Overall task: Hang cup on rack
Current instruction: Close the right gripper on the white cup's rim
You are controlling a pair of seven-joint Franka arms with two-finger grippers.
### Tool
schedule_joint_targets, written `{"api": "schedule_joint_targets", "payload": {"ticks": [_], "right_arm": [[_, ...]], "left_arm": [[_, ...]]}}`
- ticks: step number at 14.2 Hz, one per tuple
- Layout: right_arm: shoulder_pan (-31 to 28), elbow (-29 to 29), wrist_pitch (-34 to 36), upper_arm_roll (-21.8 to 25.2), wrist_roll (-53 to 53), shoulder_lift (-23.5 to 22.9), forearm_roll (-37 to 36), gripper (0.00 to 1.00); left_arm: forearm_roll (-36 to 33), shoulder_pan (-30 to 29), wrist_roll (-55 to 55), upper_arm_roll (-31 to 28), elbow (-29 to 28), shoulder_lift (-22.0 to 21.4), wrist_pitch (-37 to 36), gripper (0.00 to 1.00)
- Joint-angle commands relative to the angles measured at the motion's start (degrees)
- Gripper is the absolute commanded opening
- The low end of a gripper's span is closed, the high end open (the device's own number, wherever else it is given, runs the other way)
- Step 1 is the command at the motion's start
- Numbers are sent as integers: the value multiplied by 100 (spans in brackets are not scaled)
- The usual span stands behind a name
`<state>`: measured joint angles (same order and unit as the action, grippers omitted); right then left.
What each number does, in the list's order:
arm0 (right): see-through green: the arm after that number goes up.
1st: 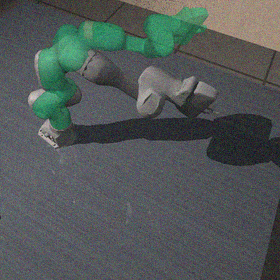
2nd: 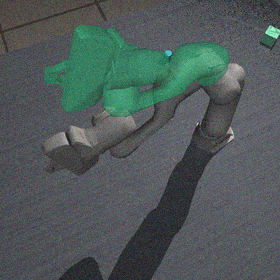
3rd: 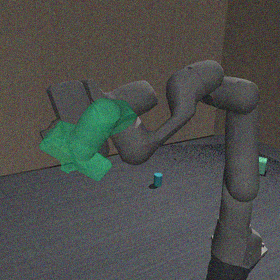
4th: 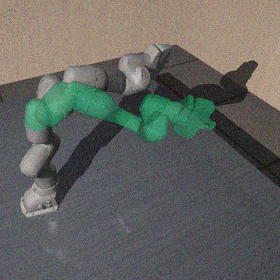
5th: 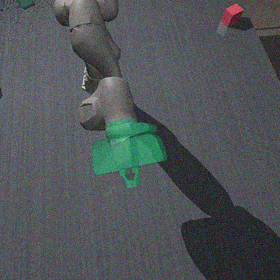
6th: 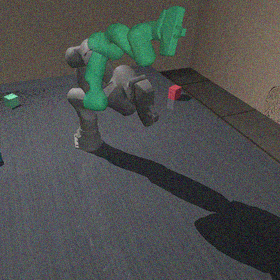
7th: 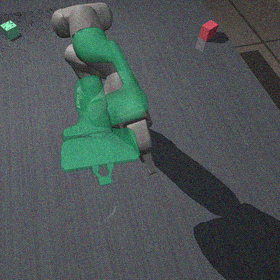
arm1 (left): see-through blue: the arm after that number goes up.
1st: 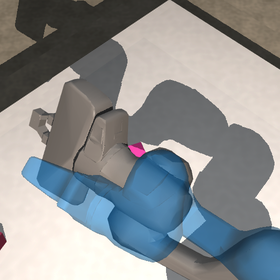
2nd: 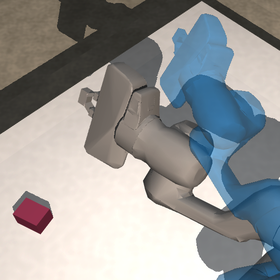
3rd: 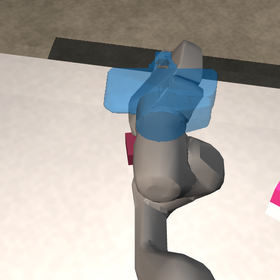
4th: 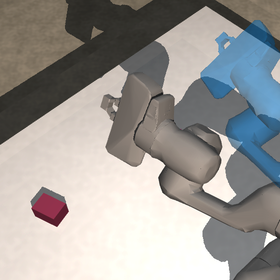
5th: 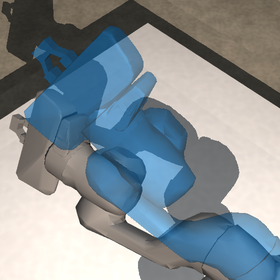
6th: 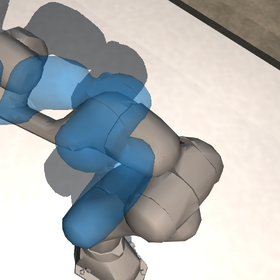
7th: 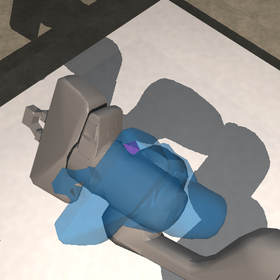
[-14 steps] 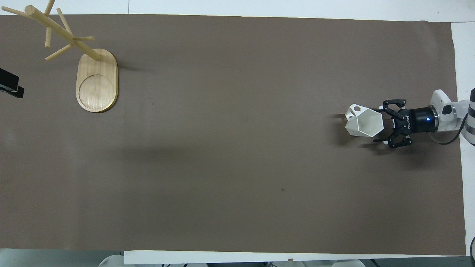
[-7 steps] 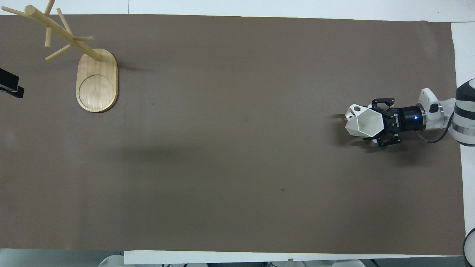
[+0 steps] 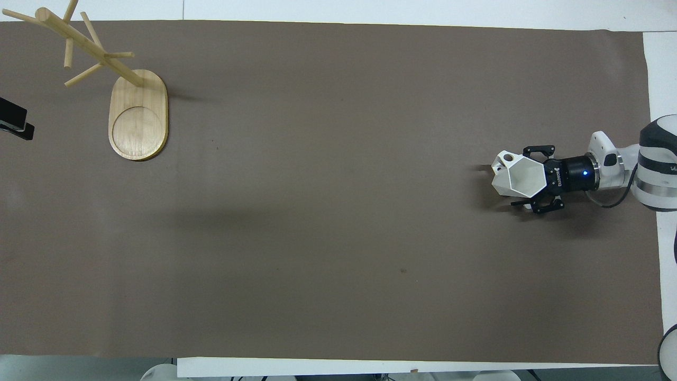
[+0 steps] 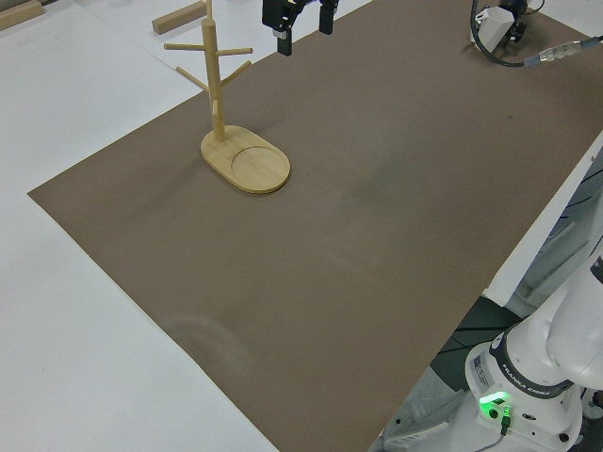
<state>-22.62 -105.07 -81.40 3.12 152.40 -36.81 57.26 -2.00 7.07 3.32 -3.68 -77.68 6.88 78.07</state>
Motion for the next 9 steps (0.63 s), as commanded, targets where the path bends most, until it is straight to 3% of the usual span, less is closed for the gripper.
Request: {"api": "schedule_joint_targets", "payload": {"ticks": [1,4,5,6,7,9], "right_arm": [[4,-216,-87,-13,123,165,145,100],[109,-216,-87,-22,123,165,180,99],[118,-216,-87,-22,123,165,224,95],[127,-207,-95,-31,114,165,224,88],[153,-199,-95,-31,123,165,233,70],[162,-198,-113,-48,97,165,311,45]], "left_arm": [[-98,-13,-7,17,-186,-152,-3,100],[-90,22,-16,34,-186,-152,-29,100],[-90,110,-16,60,-186,-152,-29,100],[-98,206,-16,61,-186,-152,-38,100],[-98,251,-24,78,-186,-152,-38,100],[-98,260,-42,78,-160,-160,-12,100]]}}
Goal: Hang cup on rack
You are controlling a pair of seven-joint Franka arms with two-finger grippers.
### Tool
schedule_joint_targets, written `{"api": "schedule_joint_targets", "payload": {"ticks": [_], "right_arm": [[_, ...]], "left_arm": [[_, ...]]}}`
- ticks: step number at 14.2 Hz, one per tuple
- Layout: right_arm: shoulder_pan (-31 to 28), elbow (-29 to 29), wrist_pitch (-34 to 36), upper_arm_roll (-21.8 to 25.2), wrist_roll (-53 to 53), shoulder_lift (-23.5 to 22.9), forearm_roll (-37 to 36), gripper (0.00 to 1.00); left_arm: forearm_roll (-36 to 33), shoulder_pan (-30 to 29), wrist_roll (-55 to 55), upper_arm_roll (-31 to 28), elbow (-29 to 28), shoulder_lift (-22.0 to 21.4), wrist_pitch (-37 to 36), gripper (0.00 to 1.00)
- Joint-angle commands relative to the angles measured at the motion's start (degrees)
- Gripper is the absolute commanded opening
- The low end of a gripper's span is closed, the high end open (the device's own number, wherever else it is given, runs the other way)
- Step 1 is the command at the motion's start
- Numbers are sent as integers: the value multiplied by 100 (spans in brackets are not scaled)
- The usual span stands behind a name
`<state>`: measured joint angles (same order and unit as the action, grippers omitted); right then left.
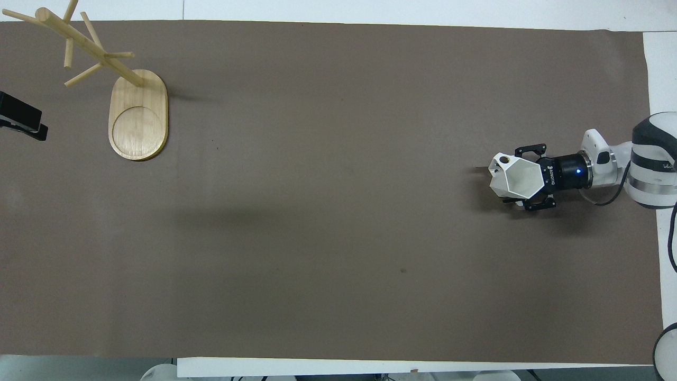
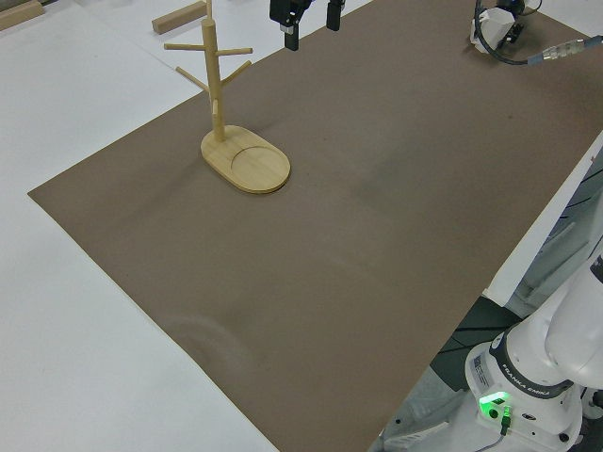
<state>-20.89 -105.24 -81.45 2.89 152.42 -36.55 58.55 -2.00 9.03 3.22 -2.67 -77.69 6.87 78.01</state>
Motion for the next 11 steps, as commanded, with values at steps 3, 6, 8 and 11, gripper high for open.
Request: {"api": "schedule_joint_targets", "payload": {"ticks": [3,6,8,11], "right_arm": [[85,-181,-117,-26,-106,156,226,34],[312,-190,-221,-34,-607,279,471,34],[663,-251,-423,-26,-818,394,893,34],[1340,-383,-880,-26,-995,464,1911,34]], "left_arm": [[-99,256,-636,-14,-211,-194,38,100],[-90,643,-1453,-14,-377,-256,170,100],[-90,862,-1762,-14,-702,-414,415,100],[24,1257,-2620,4,-792,-424,661,100]]}}
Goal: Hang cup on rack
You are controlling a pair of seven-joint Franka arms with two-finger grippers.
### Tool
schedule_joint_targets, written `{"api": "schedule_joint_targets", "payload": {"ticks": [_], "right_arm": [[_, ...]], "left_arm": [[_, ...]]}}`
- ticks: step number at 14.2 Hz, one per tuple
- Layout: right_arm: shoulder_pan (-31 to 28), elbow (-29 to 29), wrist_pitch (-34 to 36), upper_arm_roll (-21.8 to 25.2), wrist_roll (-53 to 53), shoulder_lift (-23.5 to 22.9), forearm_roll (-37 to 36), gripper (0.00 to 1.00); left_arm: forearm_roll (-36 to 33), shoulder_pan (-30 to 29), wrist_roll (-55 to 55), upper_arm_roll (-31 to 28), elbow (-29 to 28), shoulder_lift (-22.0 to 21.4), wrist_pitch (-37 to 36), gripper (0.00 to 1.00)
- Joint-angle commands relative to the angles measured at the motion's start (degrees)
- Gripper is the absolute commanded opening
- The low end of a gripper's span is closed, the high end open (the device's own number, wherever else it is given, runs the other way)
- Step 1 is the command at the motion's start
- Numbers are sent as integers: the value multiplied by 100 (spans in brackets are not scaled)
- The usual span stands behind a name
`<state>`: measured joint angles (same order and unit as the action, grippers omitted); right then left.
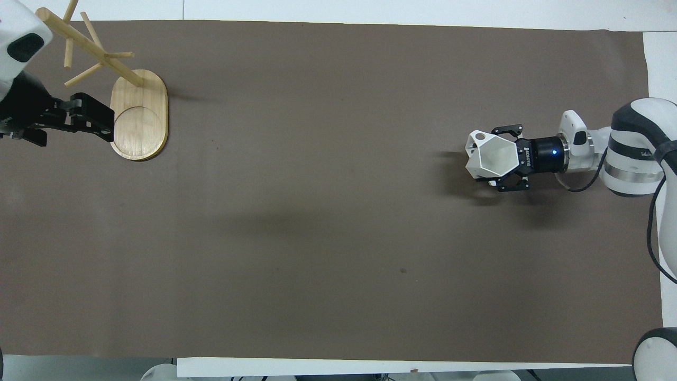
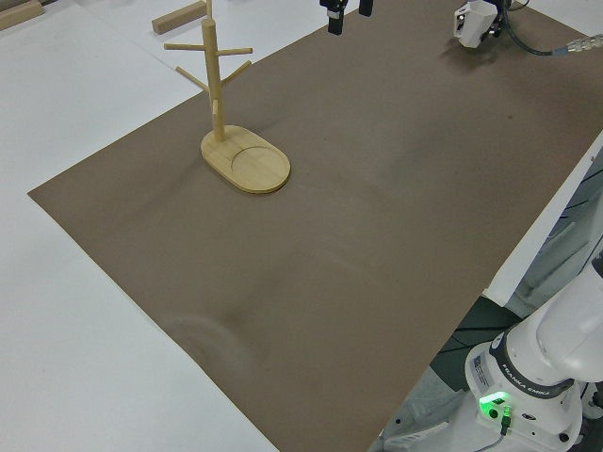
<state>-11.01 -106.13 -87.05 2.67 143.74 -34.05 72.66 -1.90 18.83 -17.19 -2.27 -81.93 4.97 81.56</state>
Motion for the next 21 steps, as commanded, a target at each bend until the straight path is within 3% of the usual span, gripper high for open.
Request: {"api": "schedule_joint_targets", "payload": {"ticks": [1,6,9,13,16,21], "right_arm": [[563,-294,-452,-3,-266,215,747,34],[1705,-286,-1663,-3,-1170,644,1723,34],[2303,-286,-2323,-3,-1383,768,2268,34],[3173,-294,-3404,-3,-1172,777,3244,34],[3351,-294,-3600,-3,-1172,777,3474,34],[3342,-294,-3608,-3,-1163,777,3474,34]], "left_arm": [[118,462,-1132,-36,-376,-199,482,100],[357,1358,-3489,-45,-438,424,1510,100],[339,1930,-4212,-63,-377,864,1837,100],[383,2098,-5047,-54,624,1628,1802,100],[436,2204,-5750,-54,1064,2006,1846,100],[532,2327,-5848,-45,1004,2130,1828,100]]}}
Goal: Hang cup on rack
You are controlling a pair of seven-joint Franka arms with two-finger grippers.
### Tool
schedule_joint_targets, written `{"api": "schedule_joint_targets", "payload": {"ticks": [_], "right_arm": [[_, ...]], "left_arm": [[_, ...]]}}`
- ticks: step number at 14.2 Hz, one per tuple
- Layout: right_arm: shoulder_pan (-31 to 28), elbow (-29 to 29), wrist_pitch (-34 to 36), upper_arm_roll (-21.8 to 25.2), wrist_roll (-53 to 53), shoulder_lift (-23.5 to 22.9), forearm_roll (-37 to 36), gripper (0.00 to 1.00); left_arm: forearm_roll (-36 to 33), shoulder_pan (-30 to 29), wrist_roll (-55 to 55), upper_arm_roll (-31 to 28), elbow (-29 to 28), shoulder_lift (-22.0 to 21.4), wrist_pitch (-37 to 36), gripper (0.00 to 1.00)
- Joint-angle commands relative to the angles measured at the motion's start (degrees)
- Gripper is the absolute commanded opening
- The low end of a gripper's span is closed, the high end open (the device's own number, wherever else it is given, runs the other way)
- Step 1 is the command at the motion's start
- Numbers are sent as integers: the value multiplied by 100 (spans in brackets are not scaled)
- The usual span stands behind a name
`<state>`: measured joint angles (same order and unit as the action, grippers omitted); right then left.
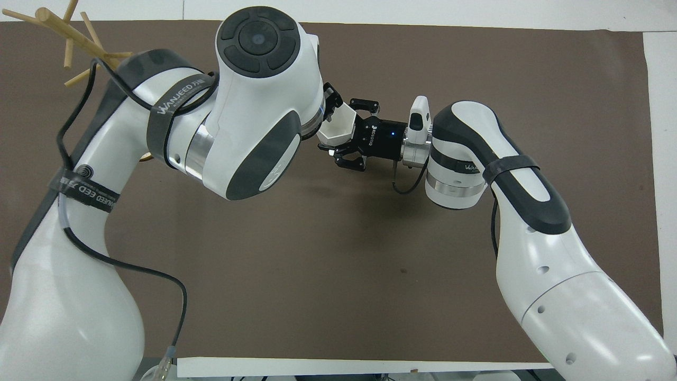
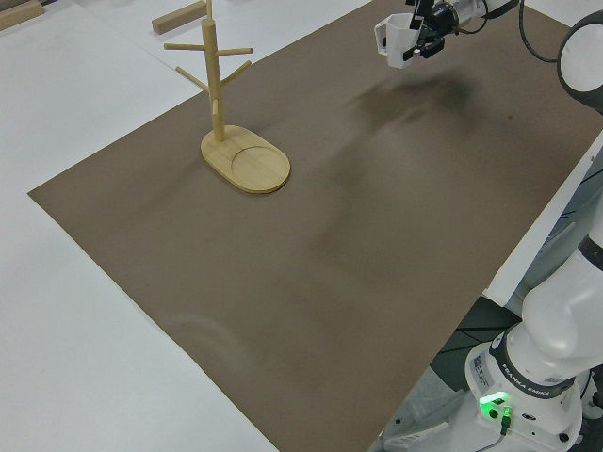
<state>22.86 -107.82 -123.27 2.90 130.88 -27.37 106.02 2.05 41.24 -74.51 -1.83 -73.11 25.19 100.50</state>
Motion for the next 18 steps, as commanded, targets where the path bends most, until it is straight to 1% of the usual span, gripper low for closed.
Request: {"api": "schedule_joint_targets", "payload": {"ticks": [1,3,5,6,7,8,9,13,15,16,17,18], "right_arm": [[-44,-125,13,-26,122,109,138,34],[-44,-125,4,-26,131,109,138,34],[-44,-125,4,-26,131,100,138,34],[-44,-125,4,-26,131,109,138,34],[-36,-125,4,-26,131,109,138,34],[-44,-125,4,-26,122,100,138,34],[-44,-125,-4,-26,131,100,138,34],[-36,-134,-5,-26,122,100,138,35],[-44,-160,-5,-26,122,100,138,40],[-44,-169,-5,-26,122,109,138,55],[-53,-169,4,-26,87,109,138,89],[-79,-178,4,-26,78,109,138,100]], "left_arm": [[198,147,-255,-98,78,187,-40,100],[217,165,-449,-124,130,415,4,100],[208,174,-450,-116,139,486,92,99],[208,174,-450,-107,139,521,101,93],[243,165,-485,-107,148,557,110,77],[408,148,-624,-142,165,566,128,23],[419,148,-617,-151,157,566,189,0],[419,148,-617,-151,165,583,470,0],[349,139,-617,-177,314,679,523,0],[235,148,-608,-177,350,697,532,0],[121,148,-582,-160,350,698,549,0],[111,139,-573,-151,341,698,576,0]]}}
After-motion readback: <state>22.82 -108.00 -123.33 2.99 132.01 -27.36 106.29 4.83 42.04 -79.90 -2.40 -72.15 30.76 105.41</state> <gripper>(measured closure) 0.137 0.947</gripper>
